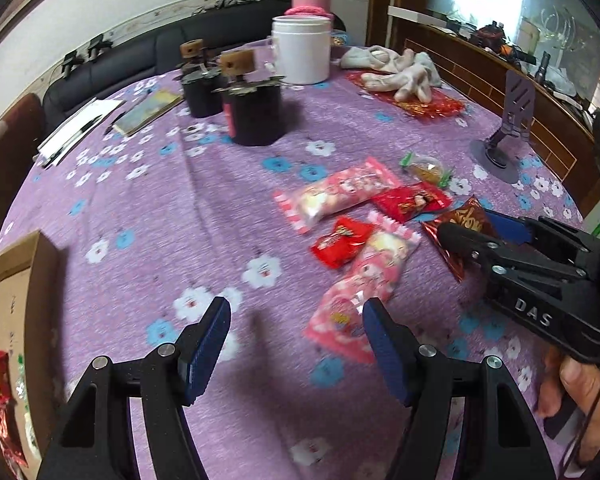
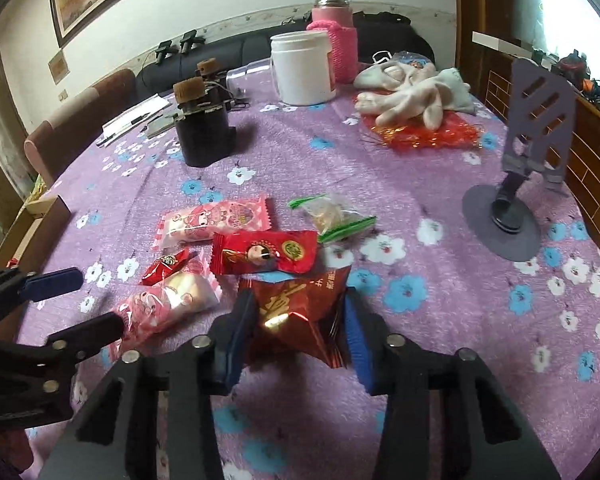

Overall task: Organize snacks
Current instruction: 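Grasp the pink candy bag with the left tool while the right tool grasps the red foil bag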

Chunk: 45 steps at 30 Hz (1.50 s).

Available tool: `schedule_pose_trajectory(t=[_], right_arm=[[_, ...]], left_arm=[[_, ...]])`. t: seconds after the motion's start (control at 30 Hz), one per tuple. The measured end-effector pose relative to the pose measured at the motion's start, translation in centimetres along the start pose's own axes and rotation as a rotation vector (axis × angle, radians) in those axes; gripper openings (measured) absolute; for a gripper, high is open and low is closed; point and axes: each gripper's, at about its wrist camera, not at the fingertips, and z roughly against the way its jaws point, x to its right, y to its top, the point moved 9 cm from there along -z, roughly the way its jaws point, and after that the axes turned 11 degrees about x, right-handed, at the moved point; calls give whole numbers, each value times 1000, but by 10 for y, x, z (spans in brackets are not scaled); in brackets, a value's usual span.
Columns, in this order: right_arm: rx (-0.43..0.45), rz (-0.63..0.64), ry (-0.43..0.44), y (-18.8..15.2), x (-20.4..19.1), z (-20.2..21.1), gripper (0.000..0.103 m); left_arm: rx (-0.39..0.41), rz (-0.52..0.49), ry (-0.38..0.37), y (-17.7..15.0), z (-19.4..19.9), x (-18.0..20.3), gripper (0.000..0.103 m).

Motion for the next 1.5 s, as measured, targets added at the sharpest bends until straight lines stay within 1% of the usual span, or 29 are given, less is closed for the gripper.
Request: schedule_pose_trajectory(t=[0.17,0.23,0.4,0.57,0.6,0.63,0.67,0.7,0.77,0.87,1.0,1.1,1.27,1.37,1.5], right_arm=[[50,-55,15,4,12,27,38],[71,-88,28,6,17,39,38],[101,-119,32,7,25,59,38],[115,-142,35,6,29,70,38],[115,-144,37,5,29,71,38],[117,-147,40,5,29,73,38],[120,-149,42,5,29,74,38],[123,-153,47,5,28,75,38],[126,-156,57,5,25,77,38],[128,-158,75,5,17,79,38],[125,-147,105,4,-1,81,38],[120,-135,140,4,-20,80,38],[103,-92,209,3,-66,75,38],[92,-67,254,4,-96,72,38],[76,-40,314,4,-135,69,38]], left_arm=[[4,0,-45,6,-6,15,72],[-3,-10,-46,6,-11,21,72],[-38,-12,-46,1,-29,33,72],[-21,15,-33,6,-33,34,71],[-15,19,-38,6,-32,35,61],[-12,21,-46,6,-30,35,43],[-14,26,-58,5,-28,36,37],[-8,26,-54,6,-25,34,27],[-9,64,-95,4,-20,31,27],[3,82,-99,1,-12,24,27],[38,115,-99,1,12,7,27],[58,144,-70,1,30,-15,27],[93,179,10,-3,60,-60,27],[110,199,77,-10,76,-92,27],[125,239,134,-21,93,-126,27]])
